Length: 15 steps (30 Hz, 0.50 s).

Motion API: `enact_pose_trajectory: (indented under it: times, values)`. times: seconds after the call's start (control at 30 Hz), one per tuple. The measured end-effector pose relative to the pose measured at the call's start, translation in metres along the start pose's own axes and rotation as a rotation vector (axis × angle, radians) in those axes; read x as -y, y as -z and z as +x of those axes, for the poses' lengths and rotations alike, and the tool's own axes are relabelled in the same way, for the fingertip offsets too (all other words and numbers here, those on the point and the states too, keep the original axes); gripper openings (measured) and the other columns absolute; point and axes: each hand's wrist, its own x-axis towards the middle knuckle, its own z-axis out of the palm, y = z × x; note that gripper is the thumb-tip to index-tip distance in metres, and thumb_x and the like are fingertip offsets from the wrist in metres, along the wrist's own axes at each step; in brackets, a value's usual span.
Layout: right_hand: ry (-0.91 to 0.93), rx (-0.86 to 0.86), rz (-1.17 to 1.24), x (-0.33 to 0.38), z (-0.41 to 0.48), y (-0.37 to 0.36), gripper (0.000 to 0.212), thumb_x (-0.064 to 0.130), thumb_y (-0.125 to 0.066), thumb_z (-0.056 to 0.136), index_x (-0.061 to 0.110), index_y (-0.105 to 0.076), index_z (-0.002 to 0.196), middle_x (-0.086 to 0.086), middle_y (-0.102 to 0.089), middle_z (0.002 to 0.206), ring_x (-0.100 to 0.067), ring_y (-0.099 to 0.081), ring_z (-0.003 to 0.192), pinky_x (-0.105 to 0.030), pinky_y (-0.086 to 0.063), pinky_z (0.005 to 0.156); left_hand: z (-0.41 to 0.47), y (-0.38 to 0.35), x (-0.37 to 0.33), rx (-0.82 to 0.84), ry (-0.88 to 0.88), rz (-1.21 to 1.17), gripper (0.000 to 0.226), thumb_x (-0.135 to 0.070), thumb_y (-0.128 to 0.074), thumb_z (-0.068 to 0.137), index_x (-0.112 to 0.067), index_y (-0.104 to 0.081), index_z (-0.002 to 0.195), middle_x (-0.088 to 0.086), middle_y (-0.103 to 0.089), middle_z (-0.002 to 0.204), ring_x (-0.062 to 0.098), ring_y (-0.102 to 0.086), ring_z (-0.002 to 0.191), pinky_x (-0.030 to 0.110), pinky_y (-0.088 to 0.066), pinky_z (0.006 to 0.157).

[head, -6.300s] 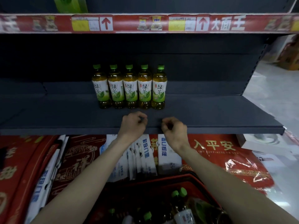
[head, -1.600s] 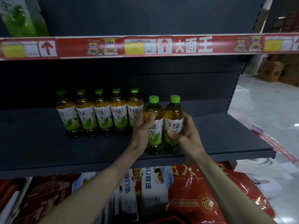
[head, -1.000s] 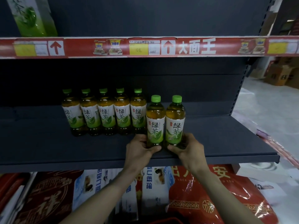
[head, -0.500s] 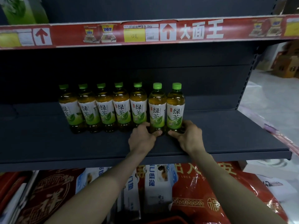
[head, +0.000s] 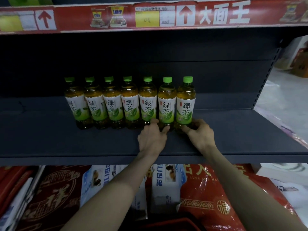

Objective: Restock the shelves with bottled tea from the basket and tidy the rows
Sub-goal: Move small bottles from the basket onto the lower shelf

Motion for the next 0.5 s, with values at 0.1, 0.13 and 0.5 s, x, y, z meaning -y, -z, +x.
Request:
enact_pose_trajectory:
  times: [0.1, 0.13, 0.5]
  values:
    - [0.000, -0.005, -0.027, -0.0018, 0.0001, -0.0012, 0.059, 0.048, -0.076, 0.089, 0.022, -0.059, 0.138, -0.001, -0.070, 0.130, -0.024, -0.064, 0.120, -0.039, -0.054, 0.098, -0.0008, -0.0013, -0.0019, -0.016, -0.013, 0.040, 0.047, -0.053, -0.058, 0.101, -0.020, -0.053, 0.135, 0.009, -0.071, 0.120, 0.033, -0.066, 0.115, 0.043, -0.049, 0.092]
    - [-0.003, -0.008, -0.040, -0.0019, 0.0003, -0.0021, 0.059, 0.052, -0.075, 0.088, 0.024, -0.059, 0.138, 0.000, -0.070, 0.130, -0.023, -0.065, 0.119, -0.042, -0.055, 0.099, -0.0010, -0.0019, -0.0021, -0.020, -0.017, 0.054, 0.045, -0.052, -0.057, 0.102, -0.020, -0.052, 0.133, 0.009, -0.071, 0.118, 0.033, -0.067, 0.113, 0.043, -0.049, 0.091]
    - [-0.004, -0.007, -0.135, -0.0004, 0.0007, -0.0069, 0.055, 0.062, -0.069, 0.089, 0.033, -0.058, 0.135, 0.004, -0.069, 0.129, -0.025, -0.064, 0.120, -0.047, -0.055, 0.097, -0.0010, -0.0075, -0.0043, -0.019, -0.029, 0.161, 0.042, -0.045, -0.049, 0.108, -0.015, -0.045, 0.138, 0.012, -0.072, 0.113, 0.034, -0.069, 0.105, 0.039, -0.041, 0.076]
